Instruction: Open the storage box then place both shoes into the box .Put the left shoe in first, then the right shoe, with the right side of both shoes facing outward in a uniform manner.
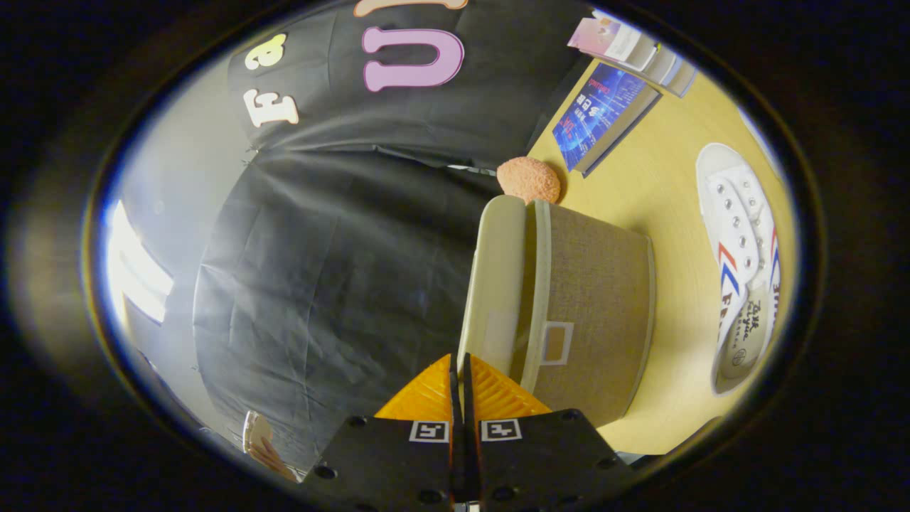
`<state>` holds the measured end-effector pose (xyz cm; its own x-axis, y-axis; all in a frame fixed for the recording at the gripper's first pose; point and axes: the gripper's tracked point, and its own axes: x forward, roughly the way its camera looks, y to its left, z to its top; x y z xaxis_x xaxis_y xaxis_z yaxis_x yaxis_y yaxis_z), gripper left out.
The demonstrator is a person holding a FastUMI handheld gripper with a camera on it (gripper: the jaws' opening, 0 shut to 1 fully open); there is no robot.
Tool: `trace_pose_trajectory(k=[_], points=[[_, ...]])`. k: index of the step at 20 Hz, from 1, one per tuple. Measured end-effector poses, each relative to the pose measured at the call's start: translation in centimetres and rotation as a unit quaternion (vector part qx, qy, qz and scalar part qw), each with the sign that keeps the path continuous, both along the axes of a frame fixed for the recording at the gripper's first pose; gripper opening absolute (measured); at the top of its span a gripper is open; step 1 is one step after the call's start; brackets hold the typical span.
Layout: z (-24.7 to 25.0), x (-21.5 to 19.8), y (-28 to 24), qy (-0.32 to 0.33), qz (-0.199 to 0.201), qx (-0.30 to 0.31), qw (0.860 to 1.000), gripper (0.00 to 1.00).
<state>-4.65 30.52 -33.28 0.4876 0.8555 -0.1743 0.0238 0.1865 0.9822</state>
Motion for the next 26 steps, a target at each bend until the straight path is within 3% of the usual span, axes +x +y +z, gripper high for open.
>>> trace_pose_trajectory(k=[13, 17, 18, 26], points=[[-1.6, 1.1, -2.6, 0.026, -0.029, -0.06, 0.997, 0.05], [-1.8, 1.2, -2.7, 0.035, -0.029, -0.057, 0.997, 0.1], [-1.7, 1.3, -2.4, 0.037, -0.03, -0.05, 0.998, 0.21], [-1.5, 2.6, -2.5, 0.06, -0.053, -0.006, 0.997, 0.22]])
